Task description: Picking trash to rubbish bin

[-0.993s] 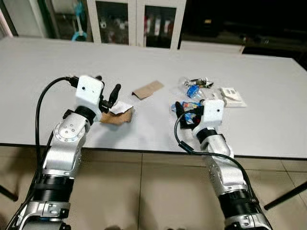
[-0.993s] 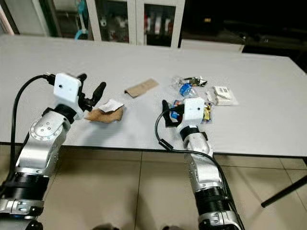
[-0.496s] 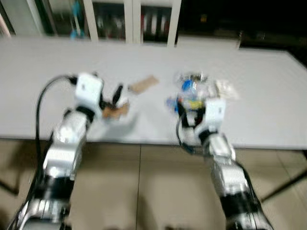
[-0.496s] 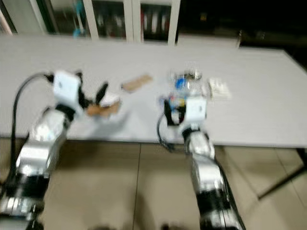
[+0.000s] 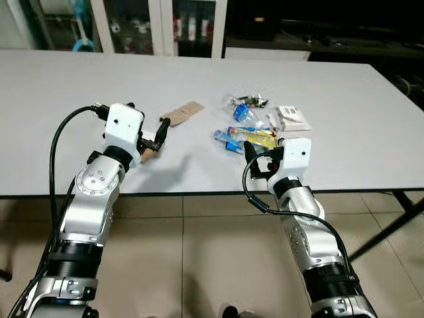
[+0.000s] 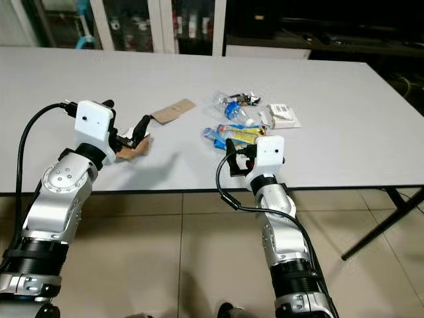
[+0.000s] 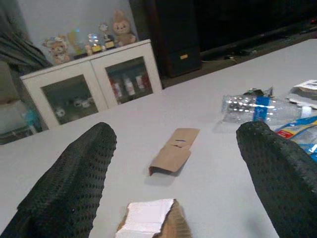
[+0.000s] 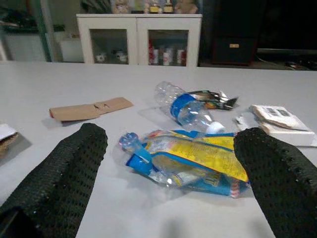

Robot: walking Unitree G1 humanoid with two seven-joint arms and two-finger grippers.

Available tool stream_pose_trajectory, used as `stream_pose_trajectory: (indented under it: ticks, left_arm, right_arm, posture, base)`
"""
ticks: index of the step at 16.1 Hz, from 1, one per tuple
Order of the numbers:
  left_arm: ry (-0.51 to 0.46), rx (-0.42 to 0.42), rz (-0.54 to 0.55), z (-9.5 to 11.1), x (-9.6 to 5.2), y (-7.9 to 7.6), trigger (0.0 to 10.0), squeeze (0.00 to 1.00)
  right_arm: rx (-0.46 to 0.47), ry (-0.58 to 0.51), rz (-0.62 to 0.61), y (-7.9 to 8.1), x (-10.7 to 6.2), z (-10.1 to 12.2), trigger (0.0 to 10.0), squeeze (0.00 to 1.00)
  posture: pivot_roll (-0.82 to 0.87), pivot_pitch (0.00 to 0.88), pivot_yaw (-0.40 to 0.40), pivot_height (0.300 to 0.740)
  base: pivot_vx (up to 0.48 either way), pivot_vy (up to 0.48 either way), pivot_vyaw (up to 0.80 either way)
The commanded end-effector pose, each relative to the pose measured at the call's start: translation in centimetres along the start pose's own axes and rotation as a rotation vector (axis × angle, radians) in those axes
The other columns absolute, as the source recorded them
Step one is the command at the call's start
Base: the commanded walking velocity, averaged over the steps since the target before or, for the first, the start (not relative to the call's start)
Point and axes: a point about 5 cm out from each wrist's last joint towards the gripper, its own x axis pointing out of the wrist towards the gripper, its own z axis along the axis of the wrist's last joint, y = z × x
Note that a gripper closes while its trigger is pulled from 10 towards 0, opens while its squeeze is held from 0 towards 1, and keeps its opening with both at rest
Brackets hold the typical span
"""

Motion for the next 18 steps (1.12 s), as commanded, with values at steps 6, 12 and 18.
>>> stream_pose_trajectory:
  ticks: [6,12,18]
  left_arm:
    - [0.019,0.017,0.012,-0.2,0.1,-0.1,10.0,1.00]
    - [0.031,0.063,0.046,-0.4,0.2,0.2,10.0,0.00]
    - [0.117,0.304,0.086,-1.3,-0.7,3.8,10.0,0.00]
  right_arm:
    - [0.006,-0.006,0.001,-0.2,0.0,0.2,10.0,0.00]
    - [0.008,-0.006,0.005,-0.2,0.0,0.2,10.0,0.00]
    - [0.010,-0.003,0.009,-0.1,0.0,0.2,10.0,0.00]
  posture:
    - [-0.01,0.055,-0.057,0.740]
    - [-0.01,0.054,-0.057,0.740]
    - [-0.01,0.055,-0.055,0.740]
  base:
    - [0.000,0.000,0.00]
    - [0.000,0.000,0.00]
    - [0.000,0.000,0.00]
